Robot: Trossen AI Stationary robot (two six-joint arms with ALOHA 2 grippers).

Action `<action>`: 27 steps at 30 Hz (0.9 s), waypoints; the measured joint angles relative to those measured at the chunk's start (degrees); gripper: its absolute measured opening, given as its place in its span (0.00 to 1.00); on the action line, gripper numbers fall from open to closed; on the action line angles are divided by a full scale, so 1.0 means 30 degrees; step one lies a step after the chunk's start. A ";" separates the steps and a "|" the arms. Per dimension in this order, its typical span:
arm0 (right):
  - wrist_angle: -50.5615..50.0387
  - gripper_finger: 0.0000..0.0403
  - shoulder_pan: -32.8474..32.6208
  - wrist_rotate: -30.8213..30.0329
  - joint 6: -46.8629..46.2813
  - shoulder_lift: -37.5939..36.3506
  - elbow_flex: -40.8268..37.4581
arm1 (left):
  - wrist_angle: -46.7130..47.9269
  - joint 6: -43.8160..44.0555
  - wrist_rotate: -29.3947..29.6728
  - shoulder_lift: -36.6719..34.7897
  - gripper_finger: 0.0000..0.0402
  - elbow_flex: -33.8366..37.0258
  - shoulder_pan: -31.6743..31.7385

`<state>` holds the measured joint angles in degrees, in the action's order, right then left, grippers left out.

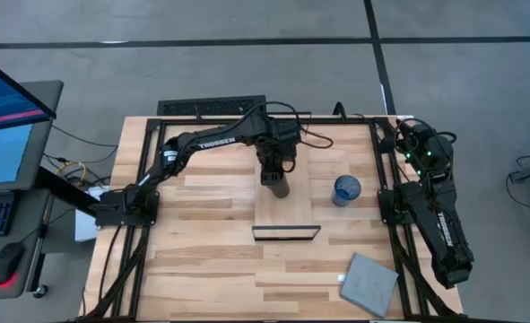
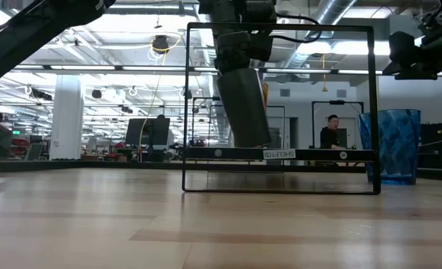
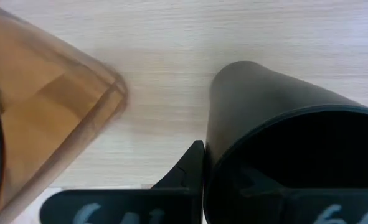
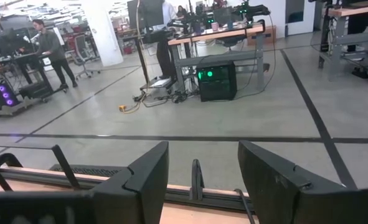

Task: Stack small to large cups/mugs on shelf
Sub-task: Put the black cup on the shelf

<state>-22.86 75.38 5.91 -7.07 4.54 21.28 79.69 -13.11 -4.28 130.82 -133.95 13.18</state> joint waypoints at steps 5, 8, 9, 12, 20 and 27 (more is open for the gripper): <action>0.0014 0.53 0.0004 0.0000 0.0001 0.0000 0.0000 | 0.0040 -0.0033 -0.0029 0.0022 0.00 0.0007 0.0091; 0.0024 0.53 0.0004 0.0000 0.0006 0.0006 0.0000 | 0.0033 -0.0003 -0.0020 0.0029 0.00 0.0012 0.0077; 0.0016 0.53 0.0004 0.0000 0.0006 0.0005 0.0000 | 0.0033 0.0032 -0.0018 0.0033 0.00 0.0015 0.0077; 0.0016 0.53 0.0004 0.0000 0.0006 0.0002 0.0000 | 0.0033 0.0062 -0.0014 0.0044 0.00 0.0022 0.0079; 0.0016 0.53 0.0004 0.0000 0.0013 -0.0002 0.0000 | 0.0031 0.0550 0.0043 0.0075 0.01 0.0029 0.0077; 0.0016 0.53 0.0004 0.0000 0.0013 0.0001 0.0000 | 0.0193 0.0866 0.0479 0.0189 0.11 0.0087 0.0055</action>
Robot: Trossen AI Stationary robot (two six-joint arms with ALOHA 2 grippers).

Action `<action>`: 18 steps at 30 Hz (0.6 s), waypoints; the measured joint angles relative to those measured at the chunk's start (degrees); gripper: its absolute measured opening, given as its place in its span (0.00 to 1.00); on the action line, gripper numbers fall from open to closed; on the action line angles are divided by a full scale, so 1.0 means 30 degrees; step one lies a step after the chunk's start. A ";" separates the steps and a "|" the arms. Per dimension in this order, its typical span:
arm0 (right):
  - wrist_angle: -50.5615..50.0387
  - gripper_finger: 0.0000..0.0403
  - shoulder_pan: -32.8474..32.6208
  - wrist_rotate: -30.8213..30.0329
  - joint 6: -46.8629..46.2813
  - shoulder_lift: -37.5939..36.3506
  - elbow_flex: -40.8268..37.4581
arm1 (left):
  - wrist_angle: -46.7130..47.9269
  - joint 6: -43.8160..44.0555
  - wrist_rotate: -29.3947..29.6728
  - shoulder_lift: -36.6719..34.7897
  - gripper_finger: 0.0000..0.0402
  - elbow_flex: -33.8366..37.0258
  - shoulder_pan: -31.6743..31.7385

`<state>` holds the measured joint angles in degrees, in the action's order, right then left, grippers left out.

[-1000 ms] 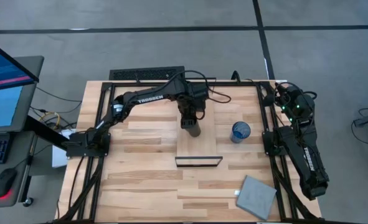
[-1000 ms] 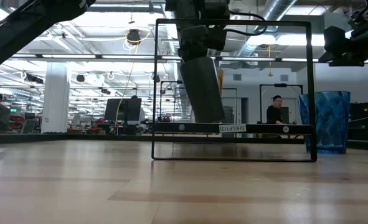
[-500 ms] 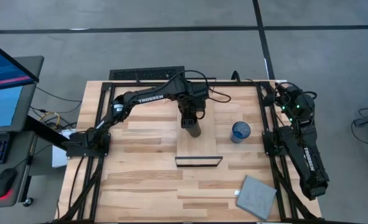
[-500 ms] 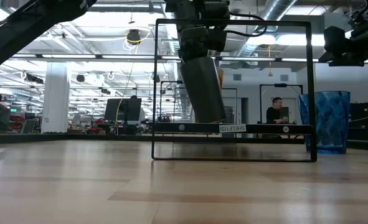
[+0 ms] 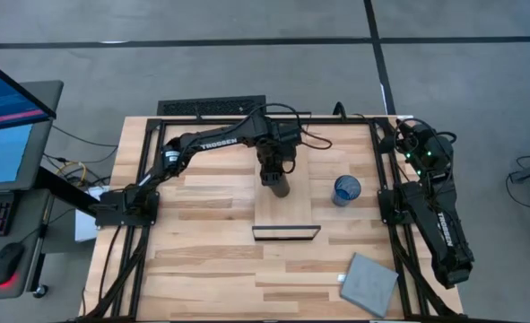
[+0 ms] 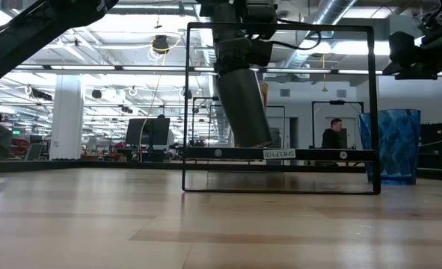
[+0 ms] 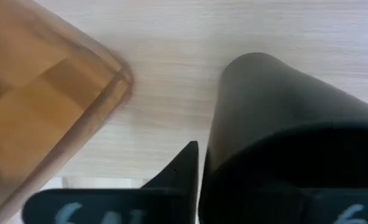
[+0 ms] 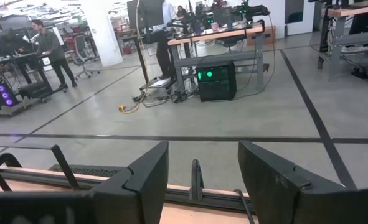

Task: Stack small to large cups/mugs on shelf
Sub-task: Put the black cup on the shelf

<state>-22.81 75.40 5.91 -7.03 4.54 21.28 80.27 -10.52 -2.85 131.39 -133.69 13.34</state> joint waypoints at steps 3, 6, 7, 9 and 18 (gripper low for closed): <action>0.0000 0.53 0.0000 0.0000 0.0000 0.0001 0.0000 | 0.0007 0.0078 -0.0024 0.0000 0.16 0.0000 0.0000; 0.0000 0.53 0.0000 0.0000 0.0000 -0.0003 0.0000 | -0.0007 0.0048 -0.0095 0.0000 0.21 0.0000 0.0000; 0.0000 0.53 0.0000 0.0000 0.0000 -0.0003 0.0000 | -0.0015 0.0007 -0.0110 0.0000 0.23 0.0000 0.0000; 0.0000 0.53 -0.0003 0.0000 0.0000 -0.0001 0.0000 | -0.0018 -0.0158 -0.0126 -0.0003 0.25 0.0000 0.0000; -0.0001 0.53 0.0000 0.0000 0.0000 0.0003 0.0000 | 0.0163 -0.0564 -0.0126 -0.0022 0.29 0.0000 0.0003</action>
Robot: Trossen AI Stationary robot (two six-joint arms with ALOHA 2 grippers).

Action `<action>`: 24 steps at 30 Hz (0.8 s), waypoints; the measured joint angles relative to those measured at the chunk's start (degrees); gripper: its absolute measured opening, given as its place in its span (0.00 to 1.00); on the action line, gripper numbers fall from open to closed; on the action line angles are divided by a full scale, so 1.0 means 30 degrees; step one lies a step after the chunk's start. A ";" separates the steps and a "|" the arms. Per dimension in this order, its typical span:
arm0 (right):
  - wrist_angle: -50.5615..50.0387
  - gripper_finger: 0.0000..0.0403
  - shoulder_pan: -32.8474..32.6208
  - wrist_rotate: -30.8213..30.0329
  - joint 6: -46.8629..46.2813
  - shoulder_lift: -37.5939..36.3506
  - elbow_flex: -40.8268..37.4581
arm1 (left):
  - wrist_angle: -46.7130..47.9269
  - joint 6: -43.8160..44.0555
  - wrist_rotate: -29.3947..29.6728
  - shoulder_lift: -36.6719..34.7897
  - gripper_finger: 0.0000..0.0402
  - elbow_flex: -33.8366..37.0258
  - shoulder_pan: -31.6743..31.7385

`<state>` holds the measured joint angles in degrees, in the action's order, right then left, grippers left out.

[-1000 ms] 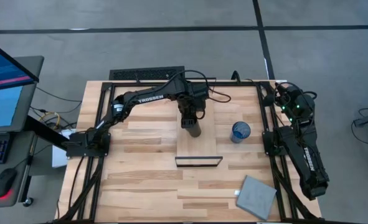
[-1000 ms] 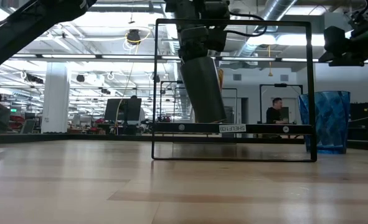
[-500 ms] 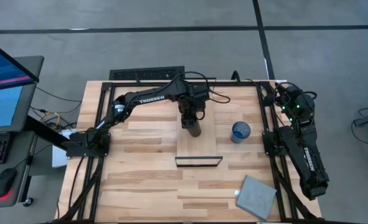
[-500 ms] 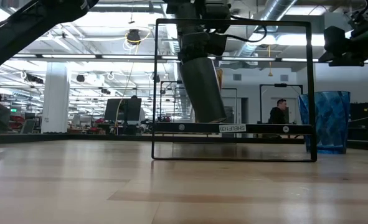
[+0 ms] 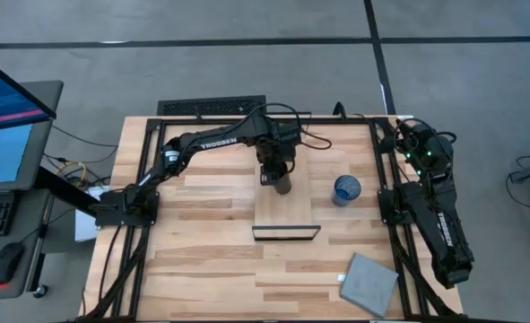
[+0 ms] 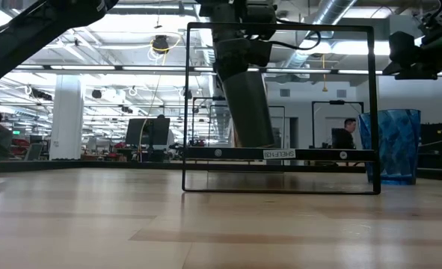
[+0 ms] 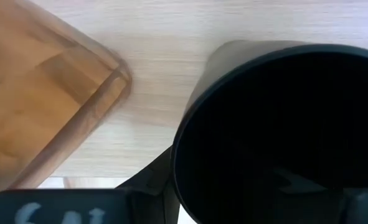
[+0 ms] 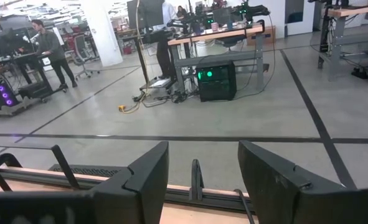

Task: Stack small to large cups/mugs on shelf
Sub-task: Put the black cup on the shelf

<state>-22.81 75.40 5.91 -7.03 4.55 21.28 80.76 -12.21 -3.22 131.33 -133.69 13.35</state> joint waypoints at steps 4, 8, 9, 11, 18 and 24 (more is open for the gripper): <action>0.0001 0.53 0.0000 0.0000 0.0000 -0.0006 0.0000 | 0.0374 0.0000 0.0007 -0.0007 0.29 -0.0007 0.0005; 0.0001 0.53 0.0000 0.0000 0.0000 -0.0006 0.0000 | 0.0480 0.0104 0.0027 -0.0015 0.29 -0.0059 0.0005; -0.0001 0.53 0.0000 0.0000 0.0000 -0.0003 0.0000 | 0.0638 0.0143 0.0013 -0.0015 0.29 -0.0199 0.0009; -0.0004 0.53 0.0000 0.0000 0.0000 -0.0006 0.0000 | 0.0697 0.0182 -0.0002 -0.0015 0.29 -0.0382 0.0010; 0.0001 0.53 -0.0002 0.0000 0.0000 -0.0001 0.0000 | 0.0602 0.0413 0.0026 -0.0157 0.29 -0.0401 0.0005; 0.0001 0.53 0.0000 0.0000 0.0000 0.0000 0.0000 | 0.0587 0.0458 0.0153 -0.0168 0.29 -0.0408 -0.0024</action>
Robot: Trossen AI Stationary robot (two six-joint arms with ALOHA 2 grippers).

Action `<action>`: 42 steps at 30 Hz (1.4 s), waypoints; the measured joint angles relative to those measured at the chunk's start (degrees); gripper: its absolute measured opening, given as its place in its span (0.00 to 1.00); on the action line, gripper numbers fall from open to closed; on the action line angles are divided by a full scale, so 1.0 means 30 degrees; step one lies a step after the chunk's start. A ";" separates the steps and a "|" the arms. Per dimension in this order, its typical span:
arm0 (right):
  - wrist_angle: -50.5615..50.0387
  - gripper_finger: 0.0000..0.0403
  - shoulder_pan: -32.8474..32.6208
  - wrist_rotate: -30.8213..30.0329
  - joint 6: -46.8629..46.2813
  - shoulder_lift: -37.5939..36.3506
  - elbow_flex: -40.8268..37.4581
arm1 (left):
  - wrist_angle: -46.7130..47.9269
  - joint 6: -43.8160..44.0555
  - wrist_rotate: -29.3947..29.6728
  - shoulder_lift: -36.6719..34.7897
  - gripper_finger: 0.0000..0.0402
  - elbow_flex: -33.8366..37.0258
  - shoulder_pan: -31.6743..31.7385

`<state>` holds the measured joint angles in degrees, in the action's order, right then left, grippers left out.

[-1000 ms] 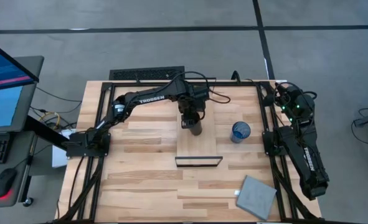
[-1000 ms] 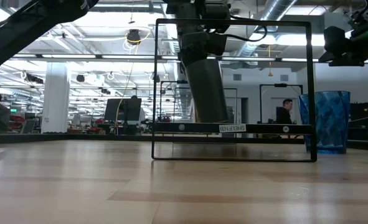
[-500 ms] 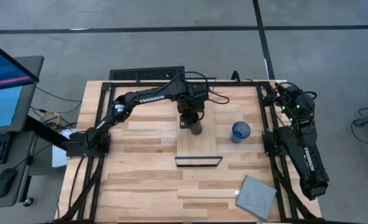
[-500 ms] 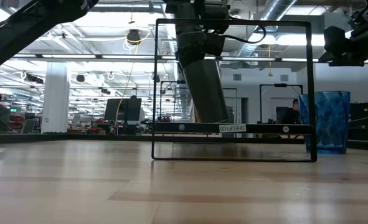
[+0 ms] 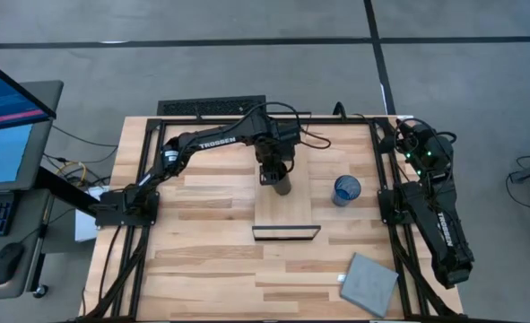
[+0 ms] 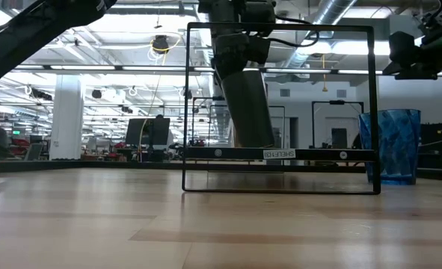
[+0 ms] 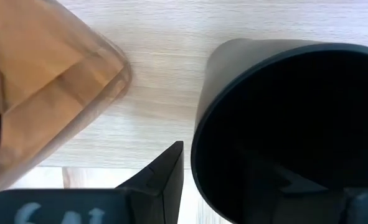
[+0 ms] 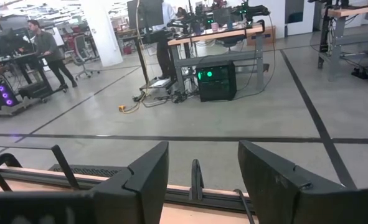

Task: Stack small to large cups/mugs on shelf
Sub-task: Put the black cup on the shelf

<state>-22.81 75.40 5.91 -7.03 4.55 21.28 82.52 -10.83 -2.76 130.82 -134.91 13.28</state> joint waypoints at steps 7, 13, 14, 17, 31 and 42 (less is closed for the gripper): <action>0.0000 0.53 0.0000 0.0000 0.0000 -0.0006 0.0000 | -0.0044 0.0023 -0.0656 0.0000 0.29 0.0000 0.0000; 0.0000 0.53 0.0000 0.0000 0.0000 -0.0005 0.0000 | -0.0036 0.0078 -0.0645 0.0000 0.29 -0.0007 0.0000; 0.0004 0.53 0.0000 0.0000 0.0000 -0.0002 0.0000 | -0.0036 0.0152 -0.0614 0.0000 0.29 -0.0014 0.0000; 0.0005 0.53 0.0000 0.0000 0.0000 -0.0004 0.0000 | 0.0061 0.0188 -0.0351 -0.0007 0.29 -0.0015 0.0004; 0.0002 0.53 -0.0012 0.0006 -0.0007 -0.0005 0.0000 | -0.0915 0.0263 0.0082 -0.1119 0.29 -0.0036 0.0284; 0.0007 0.53 -0.0007 0.0000 -0.0007 -0.0003 0.0000 | -0.1341 0.0321 0.0562 -0.1416 0.29 -0.0029 0.0335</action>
<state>-22.79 75.37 5.91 -7.05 4.54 21.28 78.50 -9.87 -1.08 126.58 -135.00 14.28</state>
